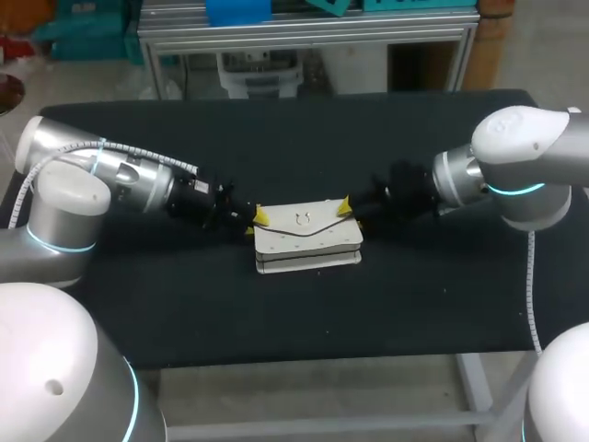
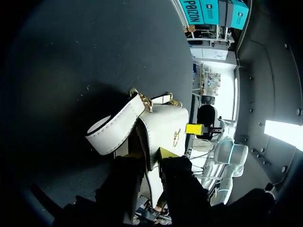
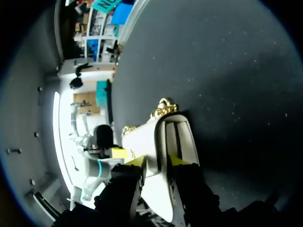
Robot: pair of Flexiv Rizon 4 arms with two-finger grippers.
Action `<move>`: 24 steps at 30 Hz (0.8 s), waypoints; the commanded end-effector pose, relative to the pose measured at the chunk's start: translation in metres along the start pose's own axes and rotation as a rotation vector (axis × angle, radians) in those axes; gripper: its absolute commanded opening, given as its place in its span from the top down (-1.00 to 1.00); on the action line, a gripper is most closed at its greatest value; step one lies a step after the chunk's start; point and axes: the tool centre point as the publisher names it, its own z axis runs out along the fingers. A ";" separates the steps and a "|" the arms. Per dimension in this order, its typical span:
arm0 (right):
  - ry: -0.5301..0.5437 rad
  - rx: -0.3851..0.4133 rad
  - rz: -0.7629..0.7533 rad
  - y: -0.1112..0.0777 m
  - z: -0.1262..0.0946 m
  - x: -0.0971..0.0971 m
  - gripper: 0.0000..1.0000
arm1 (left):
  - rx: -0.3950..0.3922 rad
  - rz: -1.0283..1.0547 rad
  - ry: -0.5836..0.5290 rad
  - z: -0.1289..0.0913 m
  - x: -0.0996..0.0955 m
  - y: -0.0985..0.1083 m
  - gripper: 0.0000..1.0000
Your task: Pick up the bag, open it, inspect its contents, close it, and place it on the opposite side
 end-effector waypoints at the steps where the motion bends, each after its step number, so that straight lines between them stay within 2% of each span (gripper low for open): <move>1: 0.010 -0.031 -0.007 -0.010 0.006 0.005 1.00 | 0.008 0.010 0.003 0.008 0.005 0.001 1.00; 3: 0.013 -0.036 -0.006 -0.012 0.004 0.004 1.00 | 0.009 0.017 0.000 0.008 0.006 0.001 1.00; 4: 0.014 -0.036 -0.005 -0.012 0.004 0.004 1.00 | 0.009 0.019 -0.001 0.008 0.007 0.001 0.87; 7: 0.018 -0.041 -0.002 -0.014 0.003 0.003 1.00 | 0.009 0.023 -0.004 0.009 0.008 0.001 -0.27; 8: 0.017 -0.043 -0.003 -0.014 0.003 0.003 0.60 | 0.009 0.024 -0.004 0.009 0.008 0.001 -0.40; 9: 0.016 -0.046 -0.004 -0.014 0.002 0.003 0.22 | 0.009 0.025 -0.005 0.009 0.008 0.001 -0.43; 10: 0.013 -0.053 -0.005 -0.014 0.002 0.004 0.00 | 0.009 0.026 -0.005 0.009 0.008 0.001 -0.35; 11: 0.011 -0.058 -0.004 -0.014 0.000 0.003 -0.36 | 0.009 0.027 -0.004 0.010 0.008 0.001 -0.22; 12: 0.013 -0.060 -0.004 -0.012 -0.001 0.003 -0.51 | 0.011 0.028 -0.004 0.010 0.008 0.000 -0.13; 13: 0.014 -0.065 -0.001 -0.011 -0.002 0.002 -0.64 | 0.017 0.027 -0.007 0.009 0.007 0.000 0.05; 14: 0.014 -0.068 0.000 -0.009 -0.003 0.001 -0.69 | 0.020 0.025 -0.008 0.009 0.007 -0.001 0.14; 15: 0.016 -0.069 0.001 -0.007 -0.004 0.002 -0.69 | 0.023 0.022 -0.008 0.009 0.006 -0.003 0.21; 17: 0.023 -0.081 -0.001 -0.003 -0.006 0.003 -0.64 | 0.029 0.017 -0.007 0.008 0.005 -0.004 0.53; 19: 0.028 -0.088 -0.003 0.000 -0.006 0.004 -0.64 | 0.034 0.011 -0.008 0.007 0.004 -0.006 0.68; 24: 0.041 -0.095 0.017 0.008 -0.001 -0.001 -0.36 | 0.034 -0.008 -0.008 0.011 -0.003 -0.012 0.49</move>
